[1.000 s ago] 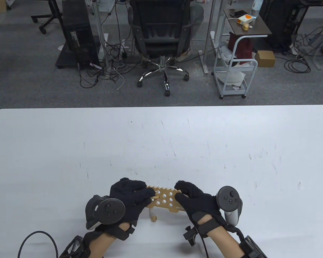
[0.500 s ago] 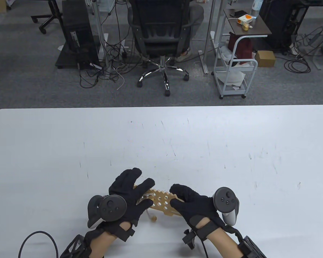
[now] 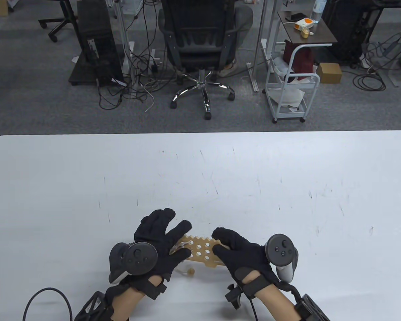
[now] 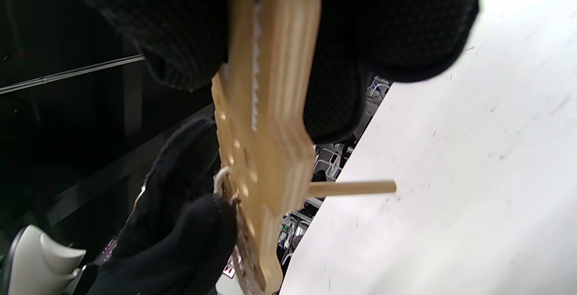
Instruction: Thread rope through all holes on crocodile lacing toy
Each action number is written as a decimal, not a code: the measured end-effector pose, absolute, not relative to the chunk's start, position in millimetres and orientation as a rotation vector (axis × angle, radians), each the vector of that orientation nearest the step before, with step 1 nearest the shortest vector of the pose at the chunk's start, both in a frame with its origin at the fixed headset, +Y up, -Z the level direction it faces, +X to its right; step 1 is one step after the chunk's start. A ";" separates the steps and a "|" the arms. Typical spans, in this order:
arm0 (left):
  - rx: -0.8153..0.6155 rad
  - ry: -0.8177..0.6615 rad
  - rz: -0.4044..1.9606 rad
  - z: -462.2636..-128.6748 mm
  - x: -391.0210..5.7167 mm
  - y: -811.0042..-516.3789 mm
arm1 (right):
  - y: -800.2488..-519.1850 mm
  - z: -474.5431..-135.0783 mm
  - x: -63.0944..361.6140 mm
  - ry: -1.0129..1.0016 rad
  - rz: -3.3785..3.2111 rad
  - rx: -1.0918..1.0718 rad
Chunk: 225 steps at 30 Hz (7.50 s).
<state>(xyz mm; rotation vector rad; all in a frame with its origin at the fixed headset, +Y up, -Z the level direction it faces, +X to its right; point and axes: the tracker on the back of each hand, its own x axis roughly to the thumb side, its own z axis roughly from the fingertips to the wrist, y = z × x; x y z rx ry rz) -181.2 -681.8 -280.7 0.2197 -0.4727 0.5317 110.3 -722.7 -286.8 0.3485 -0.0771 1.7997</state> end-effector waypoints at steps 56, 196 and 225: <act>-0.390 -0.700 1.176 -306.3 -169.9 -728.7 | -719.2 -286.1 112.5 0.046 1.454 0.350; -0.213 -0.388 1.378 -335.9 -226.2 -731.3 | -726.9 -303.4 142.7 0.009 1.385 0.224; -0.420 -0.483 1.427 -315.7 -180.4 -739.4 | -721.7 -294.5 129.4 -0.043 1.420 0.313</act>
